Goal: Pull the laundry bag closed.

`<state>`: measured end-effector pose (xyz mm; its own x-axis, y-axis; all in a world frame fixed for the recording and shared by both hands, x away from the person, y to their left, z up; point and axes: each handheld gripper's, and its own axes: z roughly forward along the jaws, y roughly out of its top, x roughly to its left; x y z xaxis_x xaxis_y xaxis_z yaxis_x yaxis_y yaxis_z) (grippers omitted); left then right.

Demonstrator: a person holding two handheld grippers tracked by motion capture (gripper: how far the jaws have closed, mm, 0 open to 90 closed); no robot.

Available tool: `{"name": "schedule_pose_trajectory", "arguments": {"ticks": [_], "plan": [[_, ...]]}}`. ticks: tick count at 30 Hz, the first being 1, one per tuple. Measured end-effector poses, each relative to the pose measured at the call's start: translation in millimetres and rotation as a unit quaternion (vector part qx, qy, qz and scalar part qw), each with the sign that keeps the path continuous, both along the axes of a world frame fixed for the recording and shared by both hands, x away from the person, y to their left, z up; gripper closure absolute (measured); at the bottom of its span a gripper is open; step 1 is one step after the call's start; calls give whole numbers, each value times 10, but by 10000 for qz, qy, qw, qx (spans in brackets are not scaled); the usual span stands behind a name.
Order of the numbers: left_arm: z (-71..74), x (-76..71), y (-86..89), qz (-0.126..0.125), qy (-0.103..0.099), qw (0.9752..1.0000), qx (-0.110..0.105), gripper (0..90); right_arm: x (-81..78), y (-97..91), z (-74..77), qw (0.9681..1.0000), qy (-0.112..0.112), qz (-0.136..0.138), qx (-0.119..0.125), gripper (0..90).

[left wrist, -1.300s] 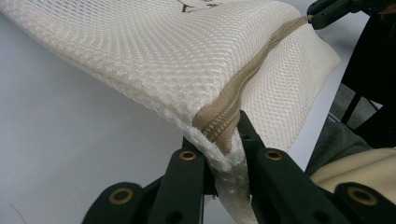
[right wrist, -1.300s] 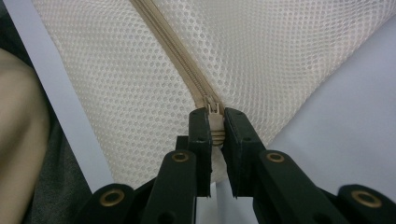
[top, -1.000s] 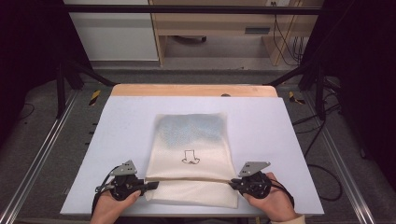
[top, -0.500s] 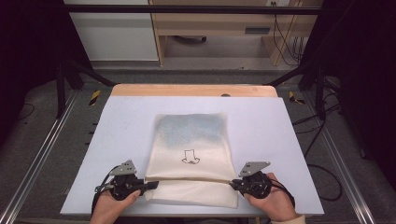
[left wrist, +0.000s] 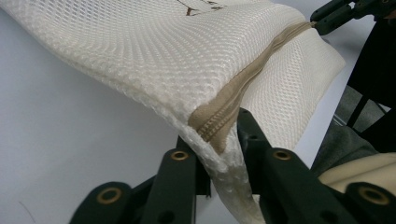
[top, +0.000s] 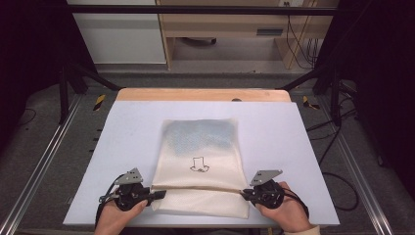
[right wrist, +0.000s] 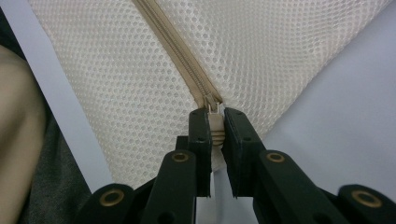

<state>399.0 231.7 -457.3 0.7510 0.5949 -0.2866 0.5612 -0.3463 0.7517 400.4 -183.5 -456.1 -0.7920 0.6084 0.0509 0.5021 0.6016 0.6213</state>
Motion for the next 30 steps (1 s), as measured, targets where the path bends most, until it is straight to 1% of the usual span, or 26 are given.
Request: {"name": "schedule_pose_trajectory", "arguments": {"ticks": [1,2,3,4,5,6,7,8,10,11,12,13,14,15,16,17,18,20,21,22,23,25,26,28,29,30], "plan": [[4,-5,2,19,-5,10000,-11,732,3,3,-6,10000,7,17,16,813],[9,-12,5,43,-9,10000,-32,732,3,3,-6,10000,7,17,16,813],[20,-20,9,155,-47,9999,-10,602,4,8,-8,10000,24,4,40,787],[28,-26,14,261,-93,9996,35,602,12,13,-13,10000,21,-43,85,720],[41,-30,25,369,-124,9992,91,512,17,16,-9,9999,-6,-92,87,661],[55,-37,73,491,-108,9987,64,422,32,19,4,9996,-70,-193,176,550],[55,-37,73,491,-108,9987,64,386,32,19,4,9996,-70,-193,176,550],[60,-41,99,585,-119,9982,69,386,36,24,17,9994,-90,-228,240,495],[84,-42,149,737,-226,9969,130,280,47,53,48,9989,-147,-337,295,367],[105,-43,176,849,-304,9958,141,245,55,62,59,9988,-216,-348,284,335],[117,-43,192,916,-339,9951,149,210,59,79,80,9979,-370,-450,285,269],[136,-42,216,990,-368,9943,168,178,63,90,93,9974,-403,-517,304,223],[148,-39,238,1010,-373,9940,188,148,75,108,120,9966,-436,-636,301,202],[156,-37,256,1055,-380,9935,189,137,78,118,141,9959,-514,-671,333,181],[162,-36,270,1113,-403,9928,206,134,84,125,165,9953,-544,-710,360,155],[185,-26,307,1202,-420,9916,222,104,102,134,201,9945,-528,-796,428,117],[185,-26,307,1202,-420,9916,222,103,102,134,201,9945,-528,-796,428,117],[218,-22,354,1274,-468,9905,224,104,107,150,258,9934,-546,-900,463,100],[234,-20,374,1340,-499,9895,222,104,107,150,258,9934,-546,-900,463,100],[254,-17,398,1365,-538,9888,256,102,113,146,277,9932,-587,-896,461,94],[268,-12,414,1383,-556,9884,284,101,118,144,306,9929,-572,-926,485,89],[295,-3,436,1425,-587,9875,336,99,130,130,362,9914,-634,-1023,519,86],[312,2,451,1447,-609,9870,335,99,130,130,362,9914,-634,-1023,519,86],[342,10,468,1484,-632,9863,337,100,148,107,401,9904,-675,-1083,539,83],[357,18,475,1507,-669,9855,405,88,162,85,435,9896,-699,-1136,536,82],[364,23,477,1514,-677,9852,441,87,169,77,443,9893,-715,-1157,529,79]]}}
